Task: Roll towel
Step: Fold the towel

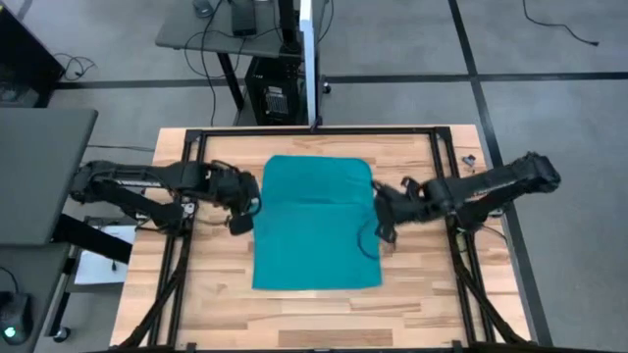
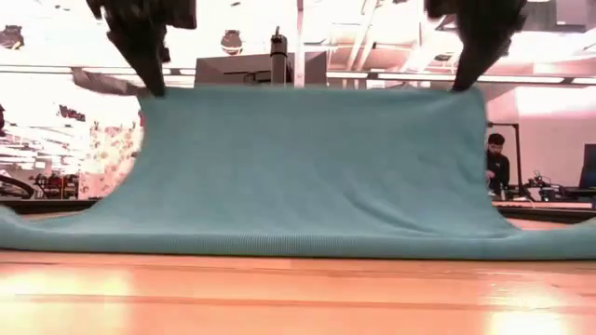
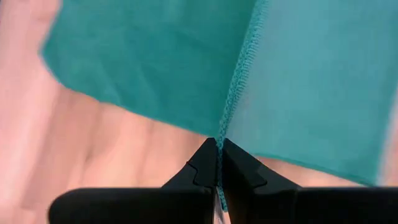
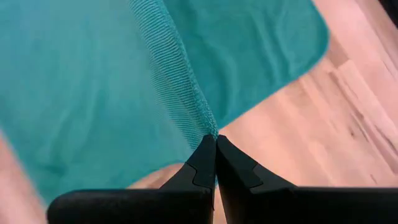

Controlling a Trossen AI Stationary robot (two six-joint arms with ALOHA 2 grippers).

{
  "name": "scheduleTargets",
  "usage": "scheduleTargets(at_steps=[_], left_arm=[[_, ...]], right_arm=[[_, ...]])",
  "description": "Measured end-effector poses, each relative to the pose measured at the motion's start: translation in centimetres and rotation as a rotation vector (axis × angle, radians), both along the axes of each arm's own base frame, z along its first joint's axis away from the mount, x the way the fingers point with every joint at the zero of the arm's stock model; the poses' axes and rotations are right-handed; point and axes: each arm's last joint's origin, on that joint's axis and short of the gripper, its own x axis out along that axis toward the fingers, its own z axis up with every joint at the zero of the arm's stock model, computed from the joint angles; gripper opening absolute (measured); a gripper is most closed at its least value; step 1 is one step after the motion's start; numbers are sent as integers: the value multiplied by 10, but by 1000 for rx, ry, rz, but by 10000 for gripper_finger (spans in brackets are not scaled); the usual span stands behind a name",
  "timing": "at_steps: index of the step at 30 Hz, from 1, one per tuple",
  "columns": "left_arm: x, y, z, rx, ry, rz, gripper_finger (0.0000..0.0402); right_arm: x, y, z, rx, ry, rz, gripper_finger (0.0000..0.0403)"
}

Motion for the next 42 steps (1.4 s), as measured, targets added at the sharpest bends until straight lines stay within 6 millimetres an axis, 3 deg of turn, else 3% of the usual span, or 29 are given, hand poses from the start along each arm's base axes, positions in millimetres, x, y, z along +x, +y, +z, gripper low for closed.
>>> scheduleTargets(at_steps=[9,23,29,42], left_arm=[[2,42,-33,81,-46,24,0],[-5,112,-52,144,-51,224,0],[-3,128,-58,168,-65,277,0],[-4,132,-58,210,-52,366,0]], right_arm=[[-2,-67,-38,-12,34,-81,0],[-26,-162,-43,-40,-54,-157,0],[-35,-178,-52,-55,-82,-163,0],[-44,-178,-80,-46,-90,-144,0]])
